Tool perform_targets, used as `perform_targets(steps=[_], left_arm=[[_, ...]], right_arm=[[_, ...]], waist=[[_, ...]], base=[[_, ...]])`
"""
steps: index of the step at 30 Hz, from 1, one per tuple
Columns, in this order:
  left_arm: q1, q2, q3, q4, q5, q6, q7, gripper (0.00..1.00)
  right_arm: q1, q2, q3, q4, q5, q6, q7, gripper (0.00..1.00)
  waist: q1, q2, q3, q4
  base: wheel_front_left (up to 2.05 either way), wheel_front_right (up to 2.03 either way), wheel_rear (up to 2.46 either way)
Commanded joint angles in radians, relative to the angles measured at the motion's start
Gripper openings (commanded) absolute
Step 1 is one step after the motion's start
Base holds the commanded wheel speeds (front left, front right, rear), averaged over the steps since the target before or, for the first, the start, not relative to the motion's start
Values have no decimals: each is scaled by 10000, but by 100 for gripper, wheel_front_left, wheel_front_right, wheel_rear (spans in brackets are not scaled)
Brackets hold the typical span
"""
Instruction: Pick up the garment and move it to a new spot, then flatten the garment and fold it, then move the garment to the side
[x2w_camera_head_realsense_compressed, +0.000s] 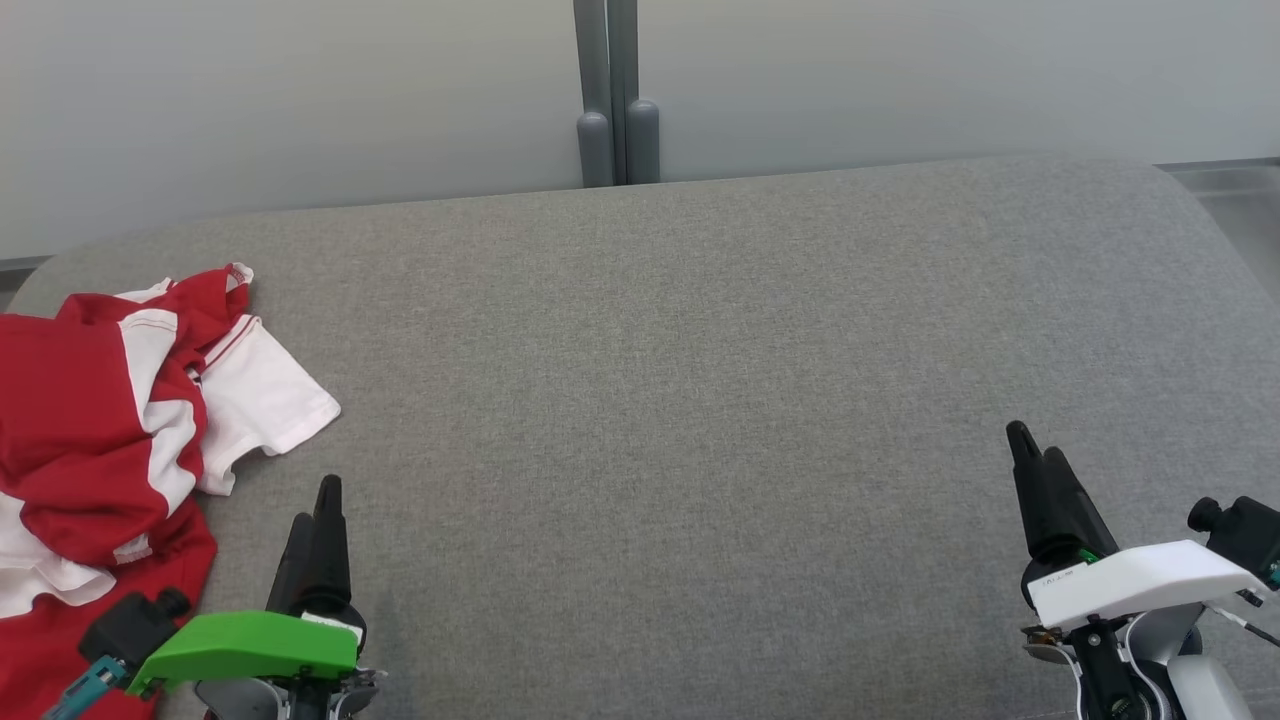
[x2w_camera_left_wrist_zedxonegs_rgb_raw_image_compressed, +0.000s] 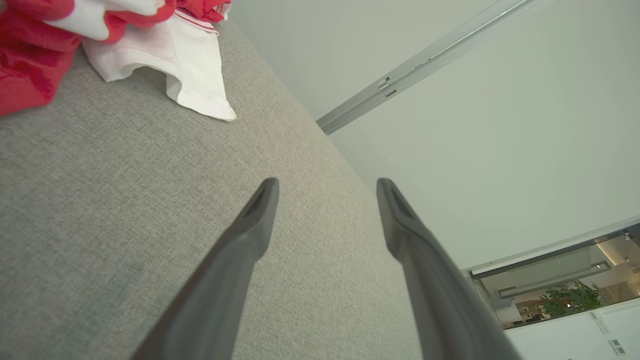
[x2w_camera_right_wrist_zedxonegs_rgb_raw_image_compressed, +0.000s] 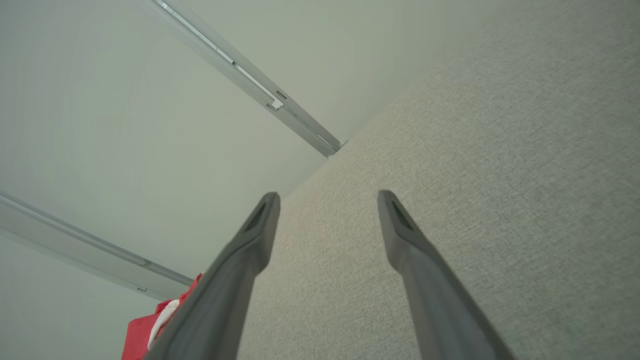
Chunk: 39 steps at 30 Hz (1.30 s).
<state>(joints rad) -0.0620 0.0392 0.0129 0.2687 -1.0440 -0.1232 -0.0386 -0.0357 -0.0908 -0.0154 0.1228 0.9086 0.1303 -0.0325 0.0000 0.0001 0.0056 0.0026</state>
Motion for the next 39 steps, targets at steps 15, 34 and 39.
perform_targets(steps=[15, 34, 39], left_arm=[[-73, 82, -218, 345, 2634, 3, -540, 100], [77, 120, -127, 610, 4968, 33, -1067, 100], [95, 126, -79, 504, 5553, 45, -1186, 100]], right_arm=[[-162, -323, 405, 202, -2519, 3, -569, 100], [-87, -600, 662, 269, -4707, 3, -1098, 100], [8, -643, 628, 218, -5167, 3, -1234, 100]], waist=[[0, -1, -5, 1], [0, -1, -22, 20], [0, -1, -15, 38]], base=[[0, 0, 0], [0, 0, 0], [0, 0, 0]])
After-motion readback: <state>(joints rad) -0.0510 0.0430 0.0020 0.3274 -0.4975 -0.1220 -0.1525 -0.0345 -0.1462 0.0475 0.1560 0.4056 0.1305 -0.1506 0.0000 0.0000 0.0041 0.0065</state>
